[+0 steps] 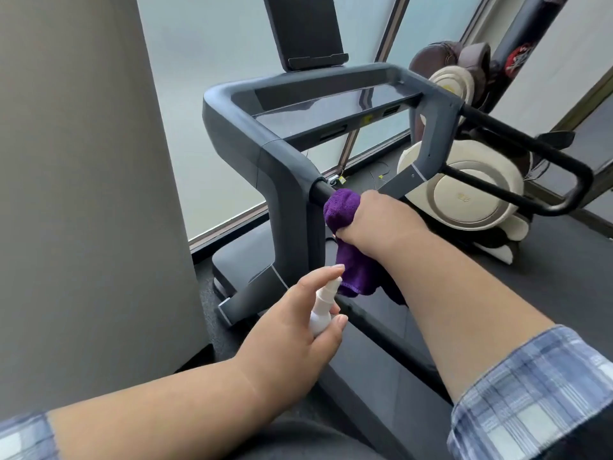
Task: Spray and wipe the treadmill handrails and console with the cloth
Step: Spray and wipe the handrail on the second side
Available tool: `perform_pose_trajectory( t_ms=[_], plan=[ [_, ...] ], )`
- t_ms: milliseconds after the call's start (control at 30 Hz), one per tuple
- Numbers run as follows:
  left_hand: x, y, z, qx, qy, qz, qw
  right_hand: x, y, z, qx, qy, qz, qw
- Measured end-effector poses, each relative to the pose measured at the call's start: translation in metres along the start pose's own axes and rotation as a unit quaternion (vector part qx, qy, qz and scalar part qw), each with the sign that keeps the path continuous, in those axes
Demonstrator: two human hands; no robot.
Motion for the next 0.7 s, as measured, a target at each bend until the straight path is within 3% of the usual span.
perform_pose_trajectory(
  t_ms=[400,700],
  plan=[
    [0.034,-0.026,0.002,-0.003,0.019,-0.008,1.000,-0.002,-0.055,0.019,-0.048,0.021,-0.125,0.991],
    [0.009,-0.012,-0.011,-0.014,-0.026,-0.012,0.999,0.001,-0.050,0.016,-0.014,0.037,-0.044,0.998]
  ],
)
Point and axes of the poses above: each hand's wrist, its own z-axis towards the middle knuckle, its own x-axis out of the back of the hand, y = z × x, the point moved 1 cm from there along z, towards the middle knuckle, and after that the axes turned 3 degrees about -x, right-handed, at the moved point
